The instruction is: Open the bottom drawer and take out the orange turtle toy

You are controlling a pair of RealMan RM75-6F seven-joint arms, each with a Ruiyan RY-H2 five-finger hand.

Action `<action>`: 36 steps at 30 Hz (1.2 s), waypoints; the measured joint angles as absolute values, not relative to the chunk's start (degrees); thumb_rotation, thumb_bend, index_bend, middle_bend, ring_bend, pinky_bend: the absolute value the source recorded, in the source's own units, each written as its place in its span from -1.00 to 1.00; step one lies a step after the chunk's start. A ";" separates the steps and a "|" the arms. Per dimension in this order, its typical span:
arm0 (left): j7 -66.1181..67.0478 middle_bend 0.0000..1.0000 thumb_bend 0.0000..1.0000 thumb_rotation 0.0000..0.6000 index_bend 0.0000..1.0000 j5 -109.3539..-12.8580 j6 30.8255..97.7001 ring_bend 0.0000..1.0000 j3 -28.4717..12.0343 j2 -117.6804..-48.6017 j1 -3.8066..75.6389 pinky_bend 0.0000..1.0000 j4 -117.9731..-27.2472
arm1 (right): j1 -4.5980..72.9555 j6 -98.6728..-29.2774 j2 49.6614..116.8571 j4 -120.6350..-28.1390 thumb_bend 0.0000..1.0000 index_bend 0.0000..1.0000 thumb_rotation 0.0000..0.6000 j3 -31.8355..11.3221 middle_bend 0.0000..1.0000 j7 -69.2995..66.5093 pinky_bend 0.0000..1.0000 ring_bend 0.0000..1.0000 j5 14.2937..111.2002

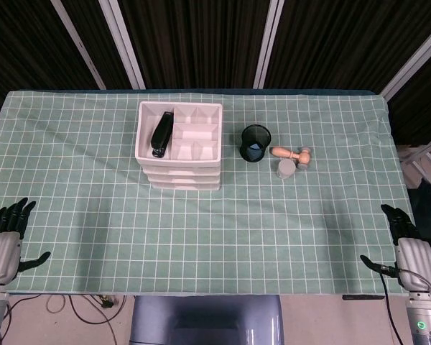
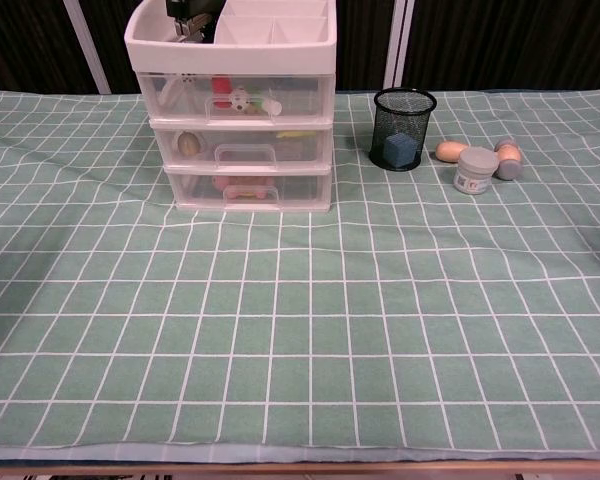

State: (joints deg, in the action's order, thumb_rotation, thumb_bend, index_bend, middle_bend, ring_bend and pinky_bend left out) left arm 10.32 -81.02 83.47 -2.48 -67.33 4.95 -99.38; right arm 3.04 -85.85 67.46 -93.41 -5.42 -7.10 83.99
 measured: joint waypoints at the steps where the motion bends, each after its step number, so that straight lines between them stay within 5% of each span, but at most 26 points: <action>1: 10.33 -1.00 -0.91 1.00 -1.00 -81.02 83.47 -1.00 -2.48 -67.32 4.95 -1.00 -99.38 | 3.05 -85.86 67.47 -93.41 -0.74 -1.00 1.00 -5.42 -0.81 -7.10 -0.63 -1.00 84.01; 20: 10.12 -1.00 -0.90 1.00 -1.00 -80.76 83.15 -1.00 -2.50 -67.36 5.02 -1.00 -99.49 | 3.08 -85.87 67.63 -93.45 -0.73 -1.00 1.00 -5.46 -0.81 -6.97 -0.63 -1.00 83.94; 23: 10.21 -0.93 -0.86 1.00 -1.00 -80.56 82.98 -0.92 -2.76 -67.52 5.25 -0.78 -99.84 | 3.15 -85.63 67.78 -93.42 -0.73 -1.00 1.00 -5.50 -0.81 -6.81 -0.63 -1.00 83.69; 26: 10.09 -0.37 -0.69 1.00 -0.98 -80.82 83.42 -0.35 -3.72 -67.89 5.73 -0.09 -100.11 | 3.28 -85.25 67.82 -93.29 -0.73 -1.00 1.00 -5.63 -0.81 -7.03 -0.63 -1.00 83.29; 29: 9.58 0.10 -0.42 1.00 -0.92 -81.37 84.15 0.18 -5.48 -69.05 6.78 0.37 -100.14 | 3.38 -84.89 67.80 -93.20 -0.73 -1.00 1.00 -5.84 -0.81 -7.58 -0.63 -1.00 82.71; 34: 10.74 0.81 -0.13 1.00 -0.79 -80.81 82.01 0.83 -7.90 -71.32 10.22 0.89 -100.57 | 3.51 -84.46 67.74 -93.09 -0.73 -1.00 1.00 -6.04 -0.81 -8.12 -0.63 -1.00 82.28; 36: 11.78 0.94 -0.05 1.00 -0.75 -79.62 79.97 0.95 -8.93 -72.33 11.95 0.98 -101.29 | 3.56 -84.31 67.73 -93.11 -0.74 -1.00 1.00 -6.13 -0.81 -8.30 -0.63 -1.00 82.05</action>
